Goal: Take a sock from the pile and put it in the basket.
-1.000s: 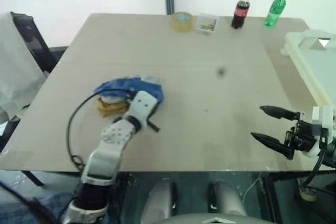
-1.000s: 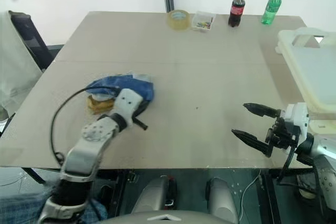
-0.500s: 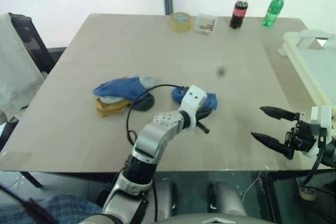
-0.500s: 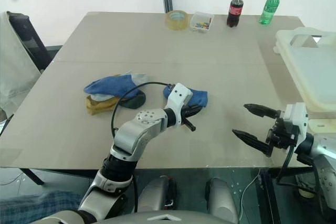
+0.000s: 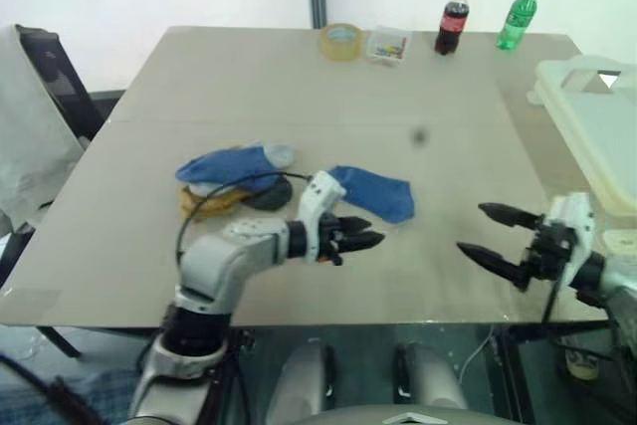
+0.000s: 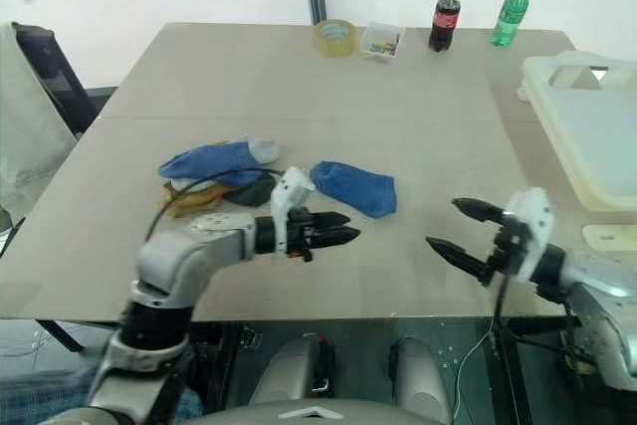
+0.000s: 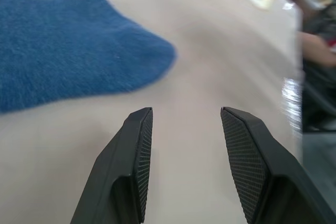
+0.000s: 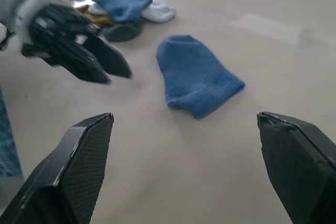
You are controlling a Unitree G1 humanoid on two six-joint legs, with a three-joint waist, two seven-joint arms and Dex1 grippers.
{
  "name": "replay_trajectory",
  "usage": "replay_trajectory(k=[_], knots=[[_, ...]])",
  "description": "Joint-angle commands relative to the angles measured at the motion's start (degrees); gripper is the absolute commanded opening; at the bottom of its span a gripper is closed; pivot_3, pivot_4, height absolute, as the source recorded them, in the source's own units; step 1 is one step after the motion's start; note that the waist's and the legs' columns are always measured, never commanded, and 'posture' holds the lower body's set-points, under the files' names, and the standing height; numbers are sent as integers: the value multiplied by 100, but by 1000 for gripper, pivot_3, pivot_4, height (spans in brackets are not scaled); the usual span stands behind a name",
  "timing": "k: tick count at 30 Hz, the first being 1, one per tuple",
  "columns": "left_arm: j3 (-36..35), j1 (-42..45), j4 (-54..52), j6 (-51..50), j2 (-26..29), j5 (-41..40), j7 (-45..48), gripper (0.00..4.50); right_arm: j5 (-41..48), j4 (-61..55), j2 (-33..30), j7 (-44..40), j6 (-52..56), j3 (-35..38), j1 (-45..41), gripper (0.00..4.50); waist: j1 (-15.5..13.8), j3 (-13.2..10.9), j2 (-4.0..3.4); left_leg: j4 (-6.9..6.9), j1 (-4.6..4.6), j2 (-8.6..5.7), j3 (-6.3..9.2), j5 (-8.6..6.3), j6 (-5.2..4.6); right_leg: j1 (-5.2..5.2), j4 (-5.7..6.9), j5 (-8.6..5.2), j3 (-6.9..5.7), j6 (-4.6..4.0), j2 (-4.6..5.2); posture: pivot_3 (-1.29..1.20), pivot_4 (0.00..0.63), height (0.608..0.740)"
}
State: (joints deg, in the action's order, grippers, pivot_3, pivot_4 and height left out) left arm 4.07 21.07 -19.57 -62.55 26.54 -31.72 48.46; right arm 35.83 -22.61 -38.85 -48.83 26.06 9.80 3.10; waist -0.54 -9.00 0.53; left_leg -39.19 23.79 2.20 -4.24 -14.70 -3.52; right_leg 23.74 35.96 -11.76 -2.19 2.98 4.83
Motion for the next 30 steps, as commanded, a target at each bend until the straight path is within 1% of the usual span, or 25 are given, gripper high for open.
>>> replay_trajectory(k=[1,3,6,8,12,13,14,15,16,17,19,22,24,25,26,28,29,30], knots=[[-428,178,456,732,324,-43,372,2189,-166,-65,66,657,1024,-630,-409,4500,-30,0,-2,0,0,-2,0,0,0,1,0,0,0,-1,2,0,150,740],[-539,435,1061,1161,380,169,280,2189,-171,28,204,983,1543,-846,-693,4500,-72,-1,0,0,5,-5,4,0,0,1,0,1,-4,-2,6,0,150,740],[-737,941,2054,1735,448,260,437,2189,263,85,629,1296,2280,-933,-1034,4500,-87,-5,7,-1,13,-11,3,0,-1,-1,-7,1,-5,-2,10,0,150,740],[-708,1291,2747,2197,425,472,443,2189,519,163,925,1549,2792,-855,-1256,4500,-76,-8,13,-1,18,-12,3,0,-1,3,-7,2,-7,-2,8,0,150,740],[-502,1818,3871,3005,127,895,363,2189,1052,578,1618,2301,3651,-390,-1768,4500,-33,-9,18,-1,17,-17,1,0,-1,-2,-7,3,-8,0,3,0,150,740],[-384,1976,4310,3328,-61,1107,266,2250,1252,738,1872,2568,3867,-155,-1930,3941,-34,-9,18,-1,17,-18,0,1,-2,-1,-6,4,-8,2,3,0,150,740],[-304,2086,4631,3573,-197,1268,205,2250,1401,839,2053,2764,4032,20,-2039,3587,-40,-8,18,0,16,-17,1,0,-2,-2,-6,7,-8,8,3,0,150,740],[-202,2155,4912,3793,-332,1429,170,2250,1523,934,2231,2962,4140,188,-2136,3126,-43,-9,18,0,16,-17,3,1,-2,-3,-5,10,-11,13,3,0,150,740],[-124,2199,5131,3958,-432,1554,167,2250,1599,1004,2391,3167,4235,337,-2216,2548,-37,-9,18,0,17,-20,0,1,-2,-2,-5,15,-11,21,3,0,150,740],[-42,2207,5281,4083,-503,1663,189,2250,1622,1065,2520,3353,4304,441,-2278,2281,-28,-9,18,0,18,-24,0,1,-2,-2,-5,15,-11,22,3,0,150,740],[81,2205,5480,4283,-579,1834,246,2250,1650,1107,2681,3597,4398,555,-2350,1389,-17,-9,18,1,20,-24,-1,0,-2,0,-6,16,-10,23,4,0,150,740],[300,2102,5581,4463,-525,2100,380,2250,1638,1104,2845,3831,4407,624,-2361,45,-11,-7,16,7,20,-19,-1,0,-2,5,-4,16,-10,23,0,0,150,740],[288,2050,5552,4429,-459,2148,428,2250,1642,1050,2871,3903,4435,631,-2312,12,-9,-7,16,7,19,-13,0,0,-2,5,-3,16,-10,23,-3,0,150,740],[271,2017,5494,4385,-423,2159,441,1739,1633,1012,2863,3929,4445,623,-2278,0,-6,-7,15,7,19,-12,0,0,-2,5,-2,16,-10,23,-3,0,150,740],[254,1960,5367,4296,-378,2145,463,1522,1605,975,2832,3937,4441,596,-2242,0,1,-6,15,7,18,-9,0,0,-2,4,-2,16,-10,23,-3,0,150,740],[230,1779,4943,4026,-292,2062,507,459,1529,880,2707,3908,4427,507,-2171,0,19,-6,14,7,17,-5,0,0,-2,4,-2,16,-9,23,0,0,150,740],[233,1671,4693,3863,-251,2023,512,62,1520,827,2662,3890,4416,484,-2137,0,28,-5,13,7,16,-5,0,0,-2,3,-2,16,-8,23,1,0,150,740],[243,1511,4337,3637,-200,1965,512,20,1546,765,2635,3894,4422,494,-2109,0,34,-6,13,7,16,-4,0,0,-2,3,-2,16,-8,23,2,0,150,740]])
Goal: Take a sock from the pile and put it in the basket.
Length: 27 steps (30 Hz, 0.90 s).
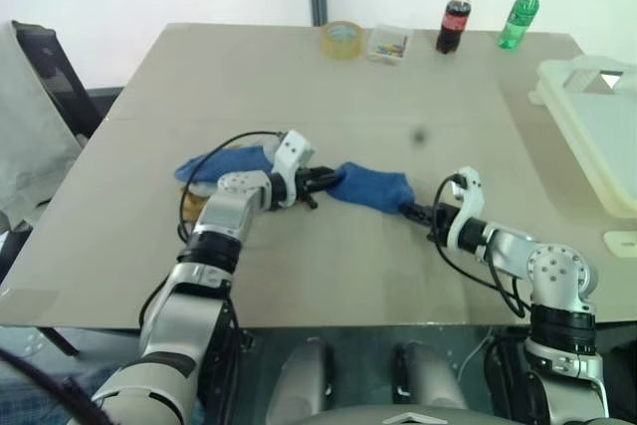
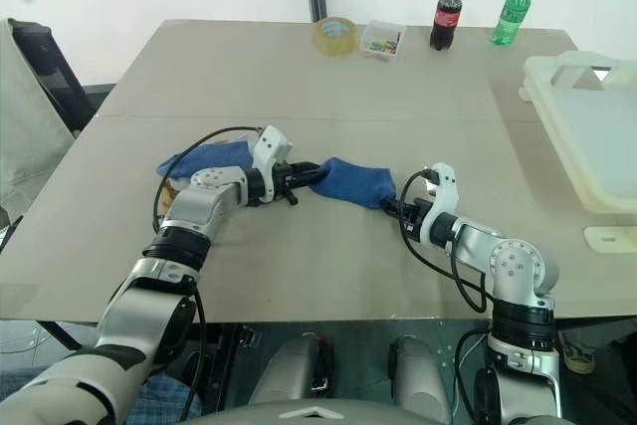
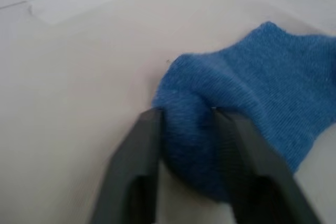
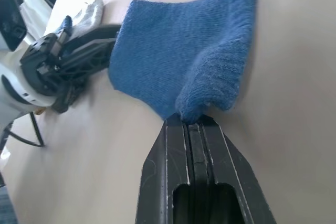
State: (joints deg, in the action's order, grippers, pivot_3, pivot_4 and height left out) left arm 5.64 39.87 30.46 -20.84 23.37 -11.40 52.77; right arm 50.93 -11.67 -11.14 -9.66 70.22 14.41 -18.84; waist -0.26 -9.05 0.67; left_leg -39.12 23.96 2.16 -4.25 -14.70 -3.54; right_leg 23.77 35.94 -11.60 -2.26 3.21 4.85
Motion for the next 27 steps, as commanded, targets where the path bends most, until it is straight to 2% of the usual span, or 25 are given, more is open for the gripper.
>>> replay_trajectory(k=[1,6,10,15,20,23,26,27], knots=[[112,-534,-1024,-738,173,-90,63,20,63,-389,-150,-6,13,54,108,0,30,0,0,0,1,0,0,0,0,0,0,0,0,0,1,0,150,740],[21,-1629,-3374,-2347,331,-530,-473,20,262,-788,-203,128,156,204,314,0,103,1,-3,5,0,3,0,0,0,1,0,0,3,0,6,0,150,740],[22,-2210,-4459,-3224,363,-676,-963,20,462,-1056,-295,208,305,360,512,0,95,1,-4,5,-5,4,3,0,1,0,1,-2,3,-2,4,0,150,740],[-75,-2691,-5227,-3864,217,-995,-1423,20,774,-1350,-529,265,561,554,830,0,89,2,-5,5,-10,2,2,0,1,-3,1,-14,4,-22,7,0,150,740],[47,-2823,-5337,-3825,30,-1011,-1770,20,1014,-1542,-644,313,670,563,1106,0,82,6,-11,6,-10,1,3,0,1,-2,1,-14,4,-23,5,0,150,740],[-176,-2797,-5246,-3772,-310,-1197,-1972,0,1053,-1640,-858,198,668,491,1247,948,58,8,-14,5,-9,-3,2,-1,1,-4,-2,-15,5,-22,10,0,150,740],[-191,-2892,-5370,-3869,-355,-1247,-2084,1043,965,-1753,-1072,119,579,415,1371,2431,55,8,-15,5,-8,-4,3,-1,0,-4,-5,-15,4,-22,10,0,150,740],[-212,-2930,-5410,-3958,-361,-1271,-2150,1529,967,-1797,-1159,42,544,401,1406,2946,55,8,-14,5,-8,-3,4,-1,0,-3,-5,-15,4,-23,9,0,150,740]])
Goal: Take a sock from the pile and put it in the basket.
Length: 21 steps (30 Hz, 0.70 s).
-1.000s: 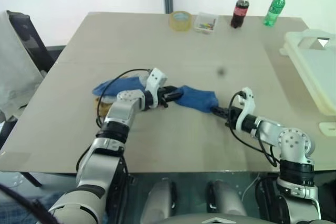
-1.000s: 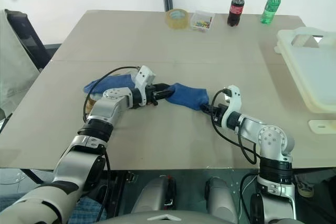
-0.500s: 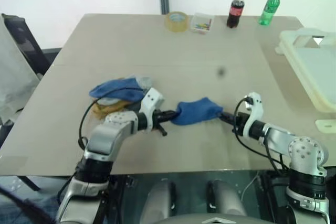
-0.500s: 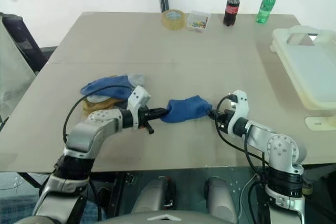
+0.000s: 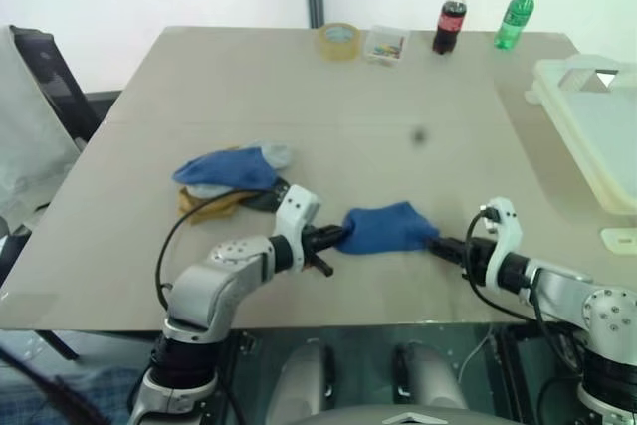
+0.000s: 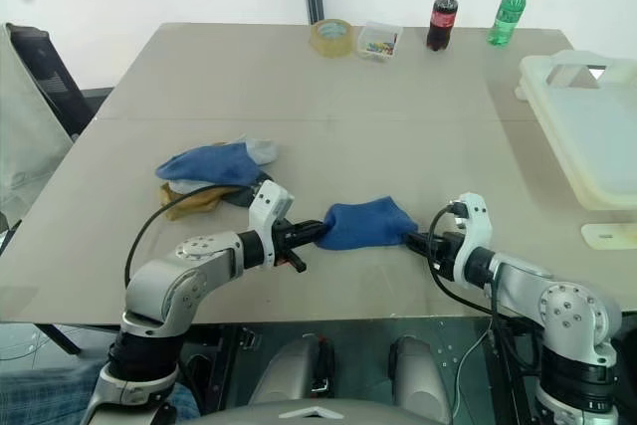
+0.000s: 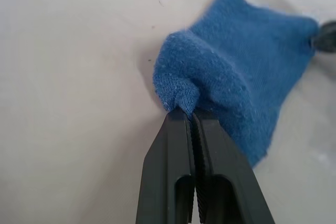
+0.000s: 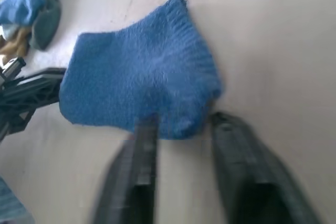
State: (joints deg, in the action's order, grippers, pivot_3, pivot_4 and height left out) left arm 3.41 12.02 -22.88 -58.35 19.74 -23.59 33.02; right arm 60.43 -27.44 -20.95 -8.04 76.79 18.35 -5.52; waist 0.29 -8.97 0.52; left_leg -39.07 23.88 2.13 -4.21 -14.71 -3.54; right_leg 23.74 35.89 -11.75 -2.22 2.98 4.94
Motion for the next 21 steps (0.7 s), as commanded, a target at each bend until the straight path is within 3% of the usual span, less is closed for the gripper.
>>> replay_trajectory(k=[1,2,5,10,12,16,21], knots=[[-42,-174,-95,-277,-8,-86,-241,1952,54,-279,-279,-235,-161,23,117,3367,-1,0,0,0,0,1,1,0,0,0,0,0,0,0,-1,0,150,740],[-83,-199,-113,-281,17,-109,-277,2341,97,-352,-399,-364,-200,31,179,3382,-3,0,0,0,0,1,2,0,0,0,0,0,0,0,-1,0,150,740],[-314,-163,-199,-75,304,-239,-84,2341,24,-621,-1031,-1130,-647,226,539,3382,43,-2,-2,0,-1,0,0,0,0,2,0,-1,0,1,0,0,150,740],[-535,307,133,982,1517,115,490,2341,-821,-1018,-2328,-3374,-2439,576,1389,3382,7,-21,-10,3,14,5,0,0,1,26,1,-13,-1,19,-7,0,150,740],[-595,518,506,1427,1721,368,411,2341,-1189,-984,-2354,-3599,-3143,622,1423,3382,-9,-24,-3,3,14,4,-2,0,1,25,-3,-14,-1,21,-6,0,150,740],[-733,956,1347,2225,1547,942,-271,2341,-1415,-1189,-2044,-4294,-4387,652,1504,3382,-85,-30,6,4,18,-1,-8,-1,0,25,-9,-13,4,20,2,0,150,740],[-638,1119,1940,2659,1551,1511,-751,2341,-1579,-1073,-2141,-4791,-4950,500,1432,3382,-115,-42,27,4,24,1,-7,-1,1,26,-10,-1,1,2,-4,0,150,740]])
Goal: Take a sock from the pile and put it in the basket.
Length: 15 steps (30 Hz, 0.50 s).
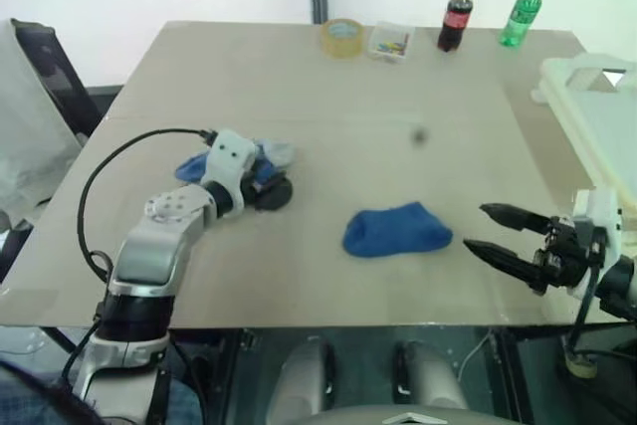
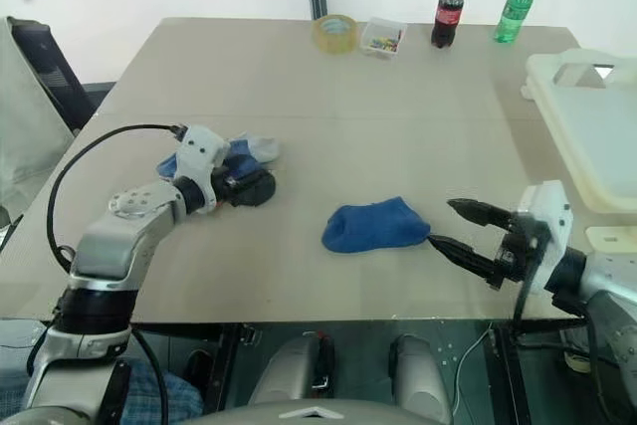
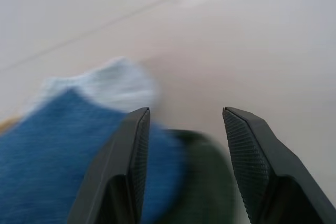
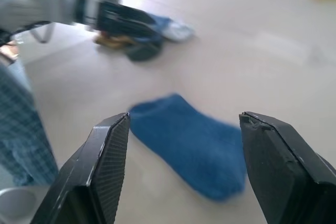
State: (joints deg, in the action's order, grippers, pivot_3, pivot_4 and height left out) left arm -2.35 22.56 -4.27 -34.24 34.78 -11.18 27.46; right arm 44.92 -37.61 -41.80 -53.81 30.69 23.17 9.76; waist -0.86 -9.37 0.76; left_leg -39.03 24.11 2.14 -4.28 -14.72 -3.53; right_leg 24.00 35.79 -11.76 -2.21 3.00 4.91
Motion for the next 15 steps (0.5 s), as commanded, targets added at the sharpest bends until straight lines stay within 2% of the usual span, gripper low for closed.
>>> replay_trajectory(k=[1,10,15], knots=[[-28,38,98,239,37,342,-239,2341,-12,-13,-77,-224,-361,-5,-169,3382,1,-6,10,0,1,0,-1,0,0,0,0,0,0,0,1,0,150,740],[309,-172,122,443,-24,950,-467,2341,-236,348,-93,-319,-602,-357,-437,3382,-5,-8,14,0,-1,1,0,1,1,0,4,1,-2,-2,4,0,150,740],[261,-224,100,595,-72,1033,-424,2341,-293,468,-90,-337,-681,-435,-493,3382,-3,-8,13,0,-3,2,0,1,1,0,5,1,-2,-2,5,0,150,740]])
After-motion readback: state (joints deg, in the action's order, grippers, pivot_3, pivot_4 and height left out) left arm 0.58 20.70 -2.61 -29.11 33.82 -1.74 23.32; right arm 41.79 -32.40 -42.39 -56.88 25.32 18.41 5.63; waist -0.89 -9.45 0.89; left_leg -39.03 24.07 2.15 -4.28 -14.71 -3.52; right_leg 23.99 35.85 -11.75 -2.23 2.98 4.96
